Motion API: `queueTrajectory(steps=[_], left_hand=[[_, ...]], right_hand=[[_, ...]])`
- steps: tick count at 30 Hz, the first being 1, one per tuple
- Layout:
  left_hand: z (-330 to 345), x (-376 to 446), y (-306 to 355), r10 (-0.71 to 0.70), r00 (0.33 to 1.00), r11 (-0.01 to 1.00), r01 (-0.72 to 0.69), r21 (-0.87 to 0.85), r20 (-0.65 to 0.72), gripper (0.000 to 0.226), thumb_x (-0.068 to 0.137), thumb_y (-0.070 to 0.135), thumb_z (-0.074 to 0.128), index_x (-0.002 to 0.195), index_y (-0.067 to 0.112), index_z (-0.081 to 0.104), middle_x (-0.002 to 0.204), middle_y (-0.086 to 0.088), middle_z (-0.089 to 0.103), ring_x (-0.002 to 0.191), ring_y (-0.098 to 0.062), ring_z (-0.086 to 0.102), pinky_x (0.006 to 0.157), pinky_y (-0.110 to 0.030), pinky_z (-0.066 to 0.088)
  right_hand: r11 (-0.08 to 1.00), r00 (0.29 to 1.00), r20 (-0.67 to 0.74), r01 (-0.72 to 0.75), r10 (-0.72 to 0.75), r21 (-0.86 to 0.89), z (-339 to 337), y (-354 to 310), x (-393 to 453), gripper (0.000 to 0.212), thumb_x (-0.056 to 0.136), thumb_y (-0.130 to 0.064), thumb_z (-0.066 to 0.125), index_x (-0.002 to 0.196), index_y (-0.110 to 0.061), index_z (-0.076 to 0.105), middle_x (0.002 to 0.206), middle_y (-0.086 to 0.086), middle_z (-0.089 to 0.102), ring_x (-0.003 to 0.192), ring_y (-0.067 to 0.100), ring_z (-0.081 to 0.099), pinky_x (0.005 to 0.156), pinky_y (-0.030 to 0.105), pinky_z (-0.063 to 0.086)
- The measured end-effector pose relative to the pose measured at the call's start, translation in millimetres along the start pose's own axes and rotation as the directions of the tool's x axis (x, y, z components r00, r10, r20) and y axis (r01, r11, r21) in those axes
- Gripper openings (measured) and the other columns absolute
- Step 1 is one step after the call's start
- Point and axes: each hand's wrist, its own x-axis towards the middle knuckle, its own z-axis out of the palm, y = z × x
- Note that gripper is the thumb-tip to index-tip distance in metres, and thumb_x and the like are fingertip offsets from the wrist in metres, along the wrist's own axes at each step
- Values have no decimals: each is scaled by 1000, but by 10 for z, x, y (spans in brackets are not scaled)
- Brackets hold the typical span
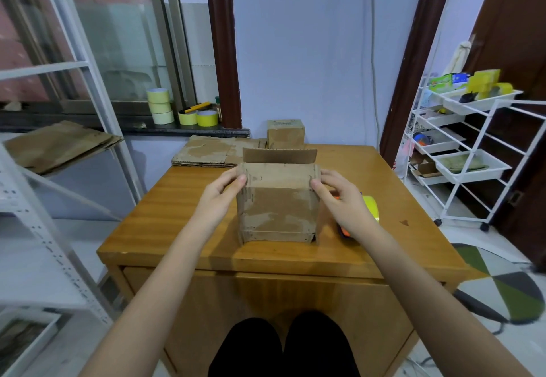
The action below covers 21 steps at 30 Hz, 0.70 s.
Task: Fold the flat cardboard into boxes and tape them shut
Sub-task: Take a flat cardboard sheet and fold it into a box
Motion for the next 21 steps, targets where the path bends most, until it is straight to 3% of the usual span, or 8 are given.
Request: queueTrajectory(steps=[2,6,10,13,17,21], left_hand=[[23,3,0,-21,999,999,19,-41,-48,26,97,28,52,122,31,57,116,24,57,105,13,49,88,-8,37],[72,2,9,-57,993,994,47,-98,-101,33,96,24,54,129,27,58,128,12,57,120,-5,50,101,-24,39],[101,-4,50,-69,990,992,55,-113,-126,38,97,17,51,135,22,52,130,12,52,123,-5,45,97,-19,36],[107,18,65,-98,988,991,85,-107,-122,43,98,16,51,140,21,45,138,9,47,121,-3,42,98,-21,33],[97,54,83,-143,984,984,129,-123,-110,54,97,14,51,147,23,31,147,4,39,128,-8,39,104,-26,30],[42,94,134,-160,983,981,149,-127,-86,70,93,2,51,151,24,19,153,0,31,137,-20,34,116,-44,25]], right_hand=[[1000,1000,-25,-1,1,19,27,-6,1,16,97,-20,54,103,-21,68,115,-18,58,103,-13,52,79,5,42],[990,994,-93,-46,58,130,91,11,-6,16,96,-16,56,111,-16,61,118,-10,59,111,1,54,71,8,45],[977,983,-123,-111,135,182,98,-11,18,18,93,-15,60,110,-13,56,121,-9,56,111,8,54,67,8,46],[967,975,-126,-153,181,204,73,-12,25,25,91,-19,63,114,-19,53,113,-12,58,110,6,56,67,9,47],[957,973,-102,-180,207,230,55,-44,27,39,91,-16,63,127,-19,49,115,-3,57,99,-10,57,69,13,50],[968,977,-68,-188,202,169,35,-91,74,57,91,-12,59,142,-23,36,134,-5,43,96,-20,54,92,32,52]])
